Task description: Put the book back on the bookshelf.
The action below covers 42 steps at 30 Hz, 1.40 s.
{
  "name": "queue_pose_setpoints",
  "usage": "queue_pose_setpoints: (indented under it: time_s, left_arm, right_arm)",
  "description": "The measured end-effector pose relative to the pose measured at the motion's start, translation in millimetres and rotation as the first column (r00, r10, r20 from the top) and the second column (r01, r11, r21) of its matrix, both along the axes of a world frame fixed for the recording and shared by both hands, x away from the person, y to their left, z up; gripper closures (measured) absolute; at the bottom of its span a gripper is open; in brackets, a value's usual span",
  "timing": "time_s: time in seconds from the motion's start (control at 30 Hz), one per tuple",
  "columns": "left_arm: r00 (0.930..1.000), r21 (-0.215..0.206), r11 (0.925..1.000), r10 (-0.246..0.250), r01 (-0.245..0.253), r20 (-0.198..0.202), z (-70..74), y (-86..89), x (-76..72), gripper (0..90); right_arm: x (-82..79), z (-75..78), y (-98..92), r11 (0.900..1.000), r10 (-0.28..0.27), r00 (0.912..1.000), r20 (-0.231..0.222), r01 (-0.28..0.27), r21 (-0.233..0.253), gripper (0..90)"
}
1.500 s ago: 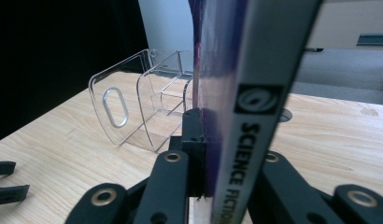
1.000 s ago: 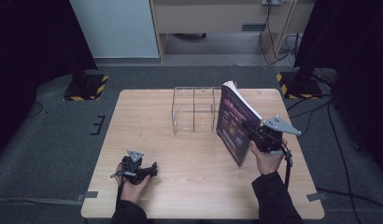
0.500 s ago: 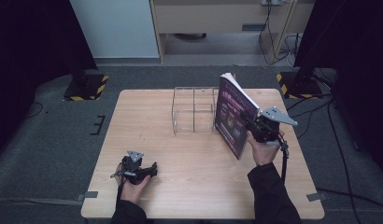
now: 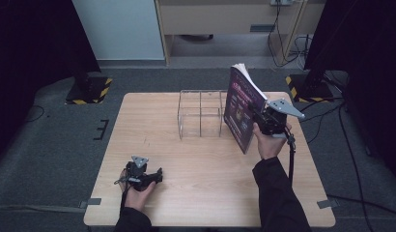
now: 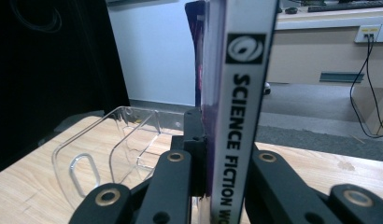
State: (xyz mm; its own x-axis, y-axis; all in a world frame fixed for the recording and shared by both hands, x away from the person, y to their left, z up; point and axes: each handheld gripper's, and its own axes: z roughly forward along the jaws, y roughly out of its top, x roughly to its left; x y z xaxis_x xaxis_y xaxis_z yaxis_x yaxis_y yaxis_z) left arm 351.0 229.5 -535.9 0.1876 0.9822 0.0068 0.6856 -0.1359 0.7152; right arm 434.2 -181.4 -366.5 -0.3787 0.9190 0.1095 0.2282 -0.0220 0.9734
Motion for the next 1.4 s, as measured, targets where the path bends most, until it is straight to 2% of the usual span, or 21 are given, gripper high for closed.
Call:
queue_pose_setpoints:
  time_s: [0.13,0.37,0.63,0.87,1.13,1.3,1.4]
  left_arm:
    - [1.0,0.0,1.0,0.0,0.0,0.0,0.0,0.0,0.0,8.3]
    - [1.0,0.001,1.0,-0.001,0.001,0.001,0.0,0.1,0.1,8.3]
    - [1.0,0.001,1.0,-0.001,0.001,0.001,0.0,0.1,0.1,8.2]
    - [1.0,0.0,1.0,-0.001,0.001,0.001,-0.1,0.1,0.1,8.2]
    - [1.0,0.001,1.0,0.0,0.0,0.001,0.0,0.0,0.1,8.2]
    - [1.0,0.0,1.0,-0.001,0.001,0.001,-0.1,0.0,0.1,8.2]
    - [1.0,0.001,1.0,-0.001,0.001,0.001,0.0,0.0,0.0,8.2]
  right_arm:
    - [8.6,-2.1,2.4,1.0,-0.019,0.9998,0.01,0.019,0.0,83.0]
    - [25.2,-13.0,8.2,0.999,-0.044,0.999,-0.002,0.044,0.001,83.0]
    - [37.3,-24.5,13.2,0.998,-0.059,0.9983,0.002,0.059,-0.004,82.9]
    - [38.3,-32.3,15.5,0.997,-0.076,0.9964,0.037,0.076,0.013,82.9]
    - [37.0,-42.5,12.4,0.996,-0.087,0.9961,0.017,0.086,0.016,82.8]
    - [33.9,-41.8,14.2,0.996,-0.085,0.9963,0.016,0.085,-0.026,82.6]
    - [32.3,-41.2,15.0,0.995,-0.097,0.9952,0.009,0.098,-0.029,82.4]
